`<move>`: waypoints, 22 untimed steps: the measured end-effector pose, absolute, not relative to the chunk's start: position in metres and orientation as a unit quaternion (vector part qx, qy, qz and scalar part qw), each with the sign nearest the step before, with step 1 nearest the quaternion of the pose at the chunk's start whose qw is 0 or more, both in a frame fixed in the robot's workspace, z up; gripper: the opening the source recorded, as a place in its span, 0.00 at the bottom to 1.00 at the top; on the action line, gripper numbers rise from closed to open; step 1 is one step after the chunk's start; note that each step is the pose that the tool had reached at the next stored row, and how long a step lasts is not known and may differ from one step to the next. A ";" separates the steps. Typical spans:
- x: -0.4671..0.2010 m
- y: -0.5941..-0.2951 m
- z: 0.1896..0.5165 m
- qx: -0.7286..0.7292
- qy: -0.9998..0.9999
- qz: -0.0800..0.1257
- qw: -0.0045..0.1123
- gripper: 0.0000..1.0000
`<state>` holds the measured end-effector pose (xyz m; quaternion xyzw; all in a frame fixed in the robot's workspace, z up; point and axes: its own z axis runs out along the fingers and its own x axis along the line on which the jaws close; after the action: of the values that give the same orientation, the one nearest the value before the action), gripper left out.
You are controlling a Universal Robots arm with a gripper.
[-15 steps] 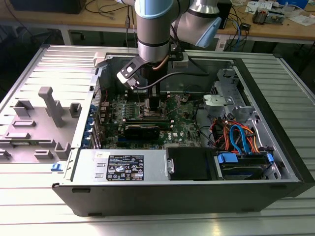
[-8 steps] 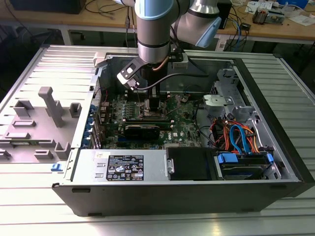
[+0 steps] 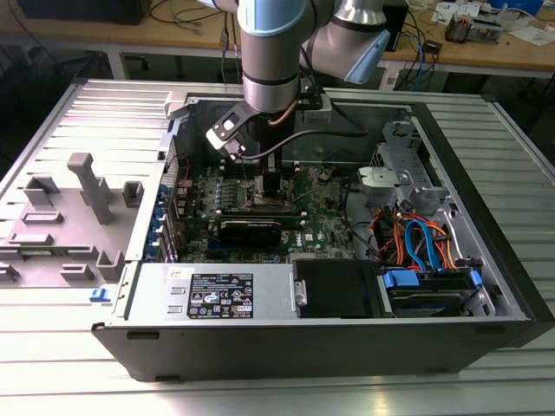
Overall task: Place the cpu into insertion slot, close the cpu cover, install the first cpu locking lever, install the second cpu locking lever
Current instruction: 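Place the cpu into insertion slot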
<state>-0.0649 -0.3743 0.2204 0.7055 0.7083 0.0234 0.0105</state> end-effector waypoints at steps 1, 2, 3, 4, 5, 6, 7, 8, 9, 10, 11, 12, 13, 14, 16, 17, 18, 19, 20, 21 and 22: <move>-0.065 -0.374 0.219 0.705 0.708 0.024 0.010 0.54; -0.065 -0.374 0.219 0.705 0.708 0.023 0.011 0.54; -0.065 -0.374 0.218 0.705 0.708 0.023 0.011 0.54; -0.065 -0.374 0.217 0.705 0.708 0.023 0.011 0.54; -0.065 -0.374 0.216 0.705 0.708 0.023 0.011 0.54; -0.065 -0.374 0.215 0.705 0.708 0.023 0.011 0.54; -0.065 -0.374 0.215 0.705 0.708 0.023 0.011 0.54; -0.065 -0.374 0.214 0.705 0.708 0.023 0.011 0.54; -0.065 -0.374 0.213 0.705 0.708 0.023 0.011 0.54; -0.065 -0.374 0.212 0.705 0.708 0.023 0.011 0.54; -0.065 -0.374 0.211 0.705 0.708 0.023 0.011 0.54; -0.065 -0.374 0.211 0.705 0.708 0.023 0.011 0.54; -0.065 -0.374 0.210 0.705 0.708 0.023 0.011 0.54; -0.065 -0.375 0.209 0.705 0.708 0.023 0.011 0.54; -0.065 -0.375 0.208 0.705 0.708 0.023 0.011 0.54; -0.065 -0.376 0.208 0.705 0.708 0.023 0.011 0.54; -0.066 -0.376 0.207 0.705 0.708 0.023 0.011 0.54; -0.066 -0.376 0.207 0.705 0.708 0.024 0.010 0.54; -0.066 -0.376 0.207 0.705 0.708 0.023 0.011 0.54; -0.066 -0.376 0.207 0.705 0.708 0.023 0.011 0.54; -0.066 -0.376 0.207 0.705 0.708 0.023 0.011 0.54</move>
<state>-0.0658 -0.3765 0.2072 0.7055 0.7083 0.0234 0.0105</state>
